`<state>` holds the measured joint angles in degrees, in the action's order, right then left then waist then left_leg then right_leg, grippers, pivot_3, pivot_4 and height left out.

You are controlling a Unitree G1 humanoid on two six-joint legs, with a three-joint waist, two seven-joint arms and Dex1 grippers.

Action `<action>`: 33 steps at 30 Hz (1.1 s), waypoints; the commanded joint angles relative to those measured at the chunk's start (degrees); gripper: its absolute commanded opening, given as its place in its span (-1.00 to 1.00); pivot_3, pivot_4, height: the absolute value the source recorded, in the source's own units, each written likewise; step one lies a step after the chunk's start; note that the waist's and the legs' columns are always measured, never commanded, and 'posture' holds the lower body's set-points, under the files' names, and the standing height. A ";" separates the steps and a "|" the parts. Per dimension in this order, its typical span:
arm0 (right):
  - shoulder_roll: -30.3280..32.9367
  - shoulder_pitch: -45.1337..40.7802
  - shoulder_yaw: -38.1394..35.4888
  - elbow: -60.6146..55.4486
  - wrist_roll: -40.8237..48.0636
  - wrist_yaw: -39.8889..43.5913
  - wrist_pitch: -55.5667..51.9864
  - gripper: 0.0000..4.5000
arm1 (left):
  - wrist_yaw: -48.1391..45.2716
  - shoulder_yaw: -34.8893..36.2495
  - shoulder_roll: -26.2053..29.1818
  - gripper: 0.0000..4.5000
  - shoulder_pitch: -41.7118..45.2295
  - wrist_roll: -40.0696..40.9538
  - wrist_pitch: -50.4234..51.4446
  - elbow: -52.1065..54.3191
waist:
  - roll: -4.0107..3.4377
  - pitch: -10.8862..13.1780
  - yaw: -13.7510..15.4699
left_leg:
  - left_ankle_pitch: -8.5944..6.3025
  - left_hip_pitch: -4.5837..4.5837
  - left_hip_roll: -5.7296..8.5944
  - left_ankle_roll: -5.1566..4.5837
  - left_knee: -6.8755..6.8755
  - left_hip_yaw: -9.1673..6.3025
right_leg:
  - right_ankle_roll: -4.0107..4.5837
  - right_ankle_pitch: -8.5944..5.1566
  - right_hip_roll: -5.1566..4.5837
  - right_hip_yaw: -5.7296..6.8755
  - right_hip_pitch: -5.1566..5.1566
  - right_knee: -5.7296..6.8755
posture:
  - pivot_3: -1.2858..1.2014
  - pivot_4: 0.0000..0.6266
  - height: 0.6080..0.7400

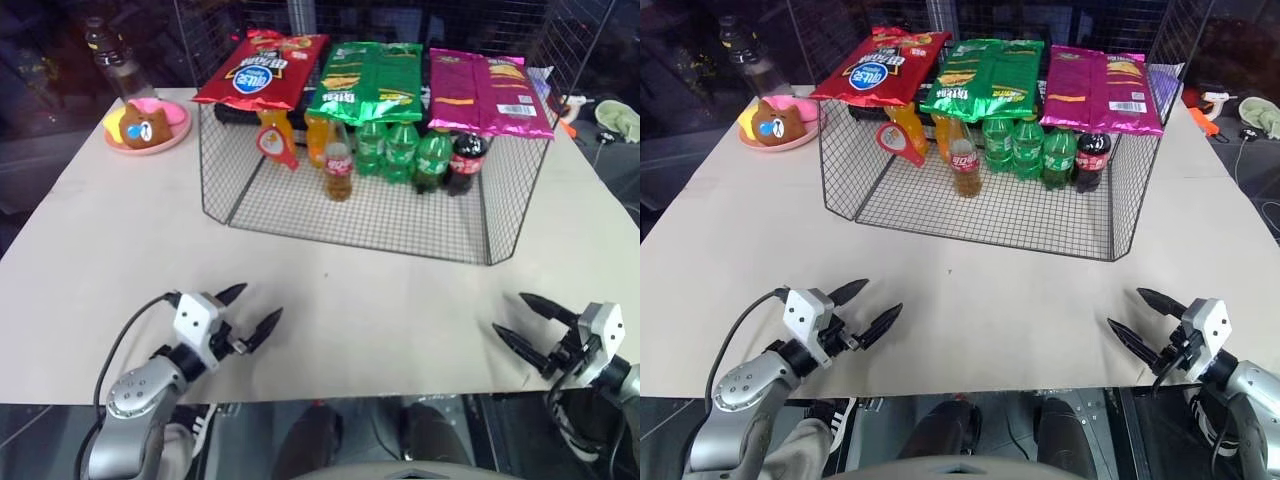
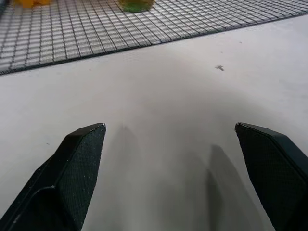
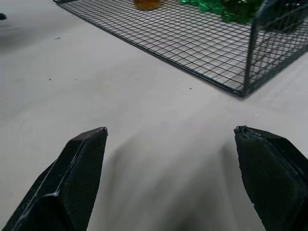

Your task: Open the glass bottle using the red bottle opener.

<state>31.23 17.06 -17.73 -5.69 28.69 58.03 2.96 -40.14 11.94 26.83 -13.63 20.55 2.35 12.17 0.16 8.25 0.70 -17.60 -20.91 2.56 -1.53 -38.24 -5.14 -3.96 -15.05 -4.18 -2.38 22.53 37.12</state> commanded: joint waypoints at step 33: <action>-5.03 -3.43 8.76 -31.96 7.97 -11.77 -4.12 0.89 | -5.23 -0.55 0.00 1.00 62.98 -4.46 -13.16 -60.27 | 0.53 0.26 -0.52 | 0.18 -0.16 0.28 0.26 -0.19 -0.08 | -0.03 0.00 0.22 0.12 0.23 0.34 | 0.03 -0.52 1.00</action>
<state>25.90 13.40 -7.79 -35.28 36.37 46.75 -1.85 -44.87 11.09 26.70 47.52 16.77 -8.69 -46.98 0.70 8.50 0.18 -17.42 -21.06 2.84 -1.26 -38.44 -5.22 -3.99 -15.04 -3.95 -2.26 22.76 37.48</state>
